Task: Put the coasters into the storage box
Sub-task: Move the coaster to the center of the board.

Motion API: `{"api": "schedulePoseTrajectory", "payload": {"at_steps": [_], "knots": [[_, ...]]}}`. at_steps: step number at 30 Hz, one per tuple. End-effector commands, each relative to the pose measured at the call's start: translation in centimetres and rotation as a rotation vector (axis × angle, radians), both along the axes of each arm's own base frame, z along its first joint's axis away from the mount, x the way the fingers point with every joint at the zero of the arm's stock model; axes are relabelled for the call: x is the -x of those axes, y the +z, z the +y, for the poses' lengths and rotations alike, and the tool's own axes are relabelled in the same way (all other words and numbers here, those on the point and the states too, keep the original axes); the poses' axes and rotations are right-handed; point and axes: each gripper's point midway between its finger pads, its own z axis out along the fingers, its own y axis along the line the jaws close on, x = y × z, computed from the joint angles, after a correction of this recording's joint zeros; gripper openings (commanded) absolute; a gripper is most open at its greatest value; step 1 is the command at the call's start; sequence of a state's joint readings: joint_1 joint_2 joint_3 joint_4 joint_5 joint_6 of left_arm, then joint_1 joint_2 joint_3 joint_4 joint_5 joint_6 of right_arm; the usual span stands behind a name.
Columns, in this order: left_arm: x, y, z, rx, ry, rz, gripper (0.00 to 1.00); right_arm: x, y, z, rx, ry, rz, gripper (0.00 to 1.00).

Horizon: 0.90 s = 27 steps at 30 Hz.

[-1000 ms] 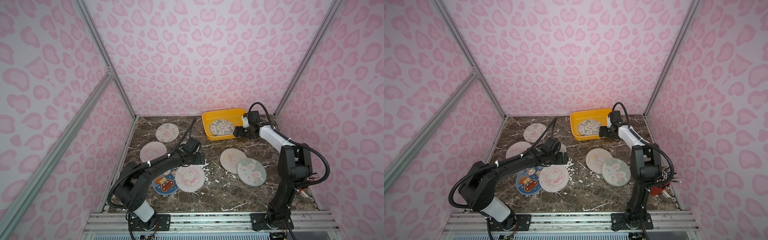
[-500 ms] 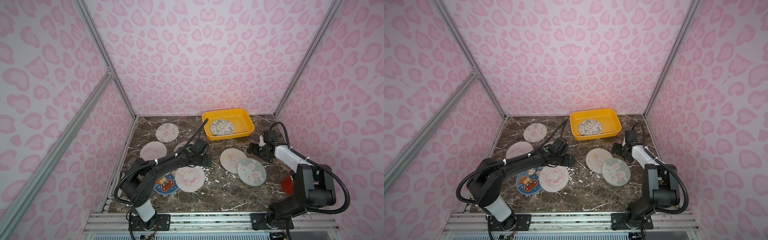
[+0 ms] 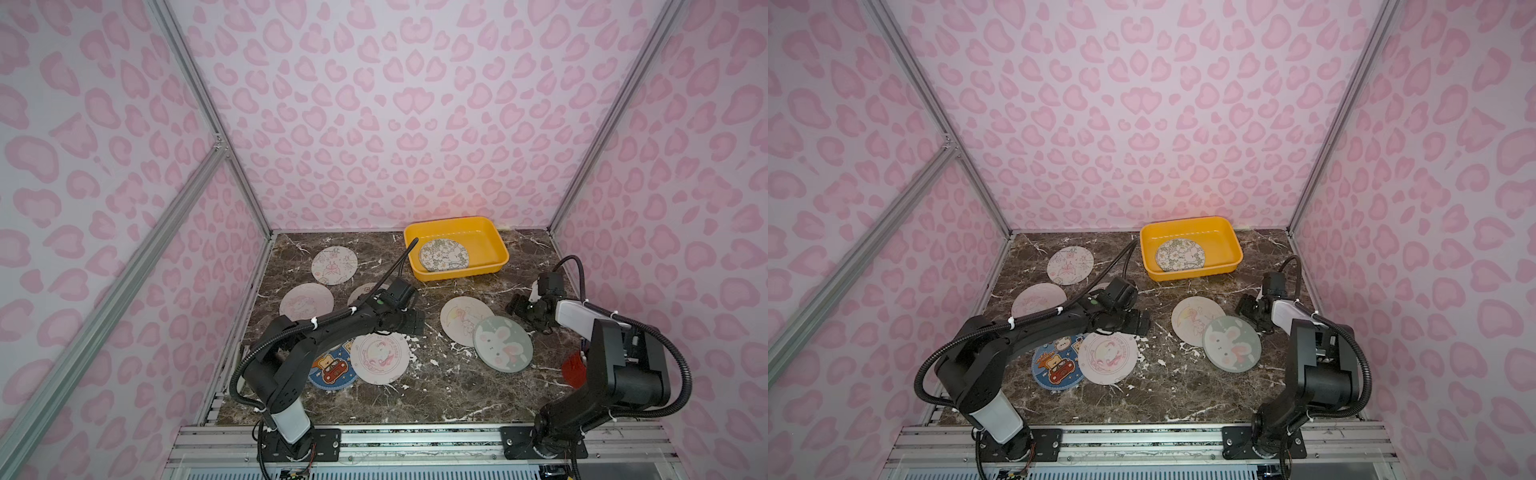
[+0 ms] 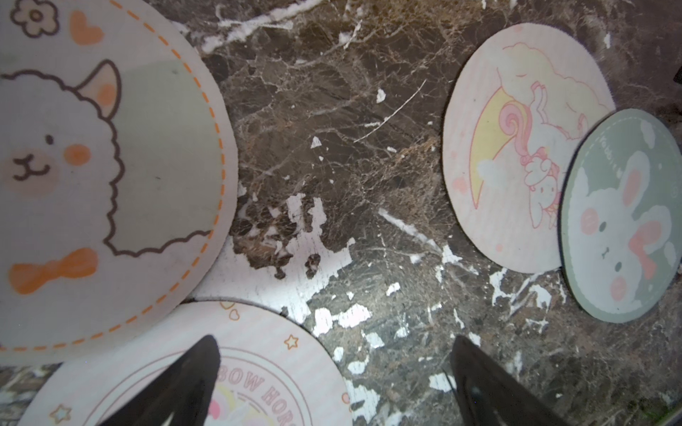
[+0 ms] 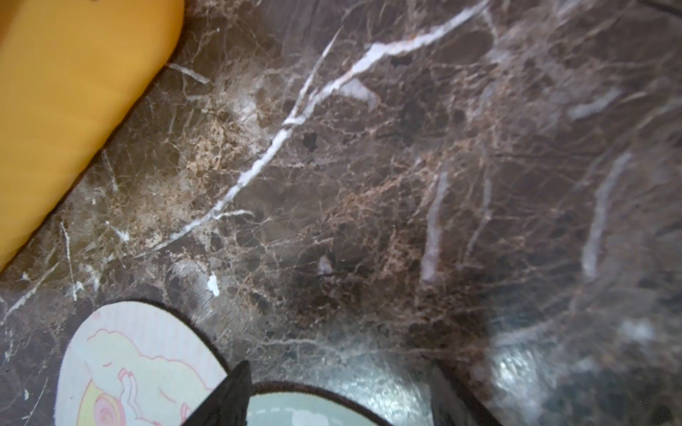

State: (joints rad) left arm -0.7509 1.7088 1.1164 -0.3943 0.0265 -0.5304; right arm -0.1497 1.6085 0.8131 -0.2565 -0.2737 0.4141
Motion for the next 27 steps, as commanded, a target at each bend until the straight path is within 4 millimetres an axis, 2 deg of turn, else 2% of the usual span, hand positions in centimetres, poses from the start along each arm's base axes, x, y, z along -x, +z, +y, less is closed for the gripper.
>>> {"api": "schedulePoseTrajectory", "payload": {"at_steps": [1,17,27], "knots": [[0.0,0.2,-0.1,0.009,-0.008,-0.005,1.00,3.7,-2.0,1.4,-0.059,0.009,0.139,0.78],[0.5,-0.7,-0.4,0.013,-0.036,0.018,1.00,11.5,-2.7,6.3,-0.090,0.042,0.304,0.81],[1.8,-1.4,-0.1,0.006,-0.054,0.047,1.00,15.6,-2.4,11.8,-0.146,0.106,0.322,0.82]]}}
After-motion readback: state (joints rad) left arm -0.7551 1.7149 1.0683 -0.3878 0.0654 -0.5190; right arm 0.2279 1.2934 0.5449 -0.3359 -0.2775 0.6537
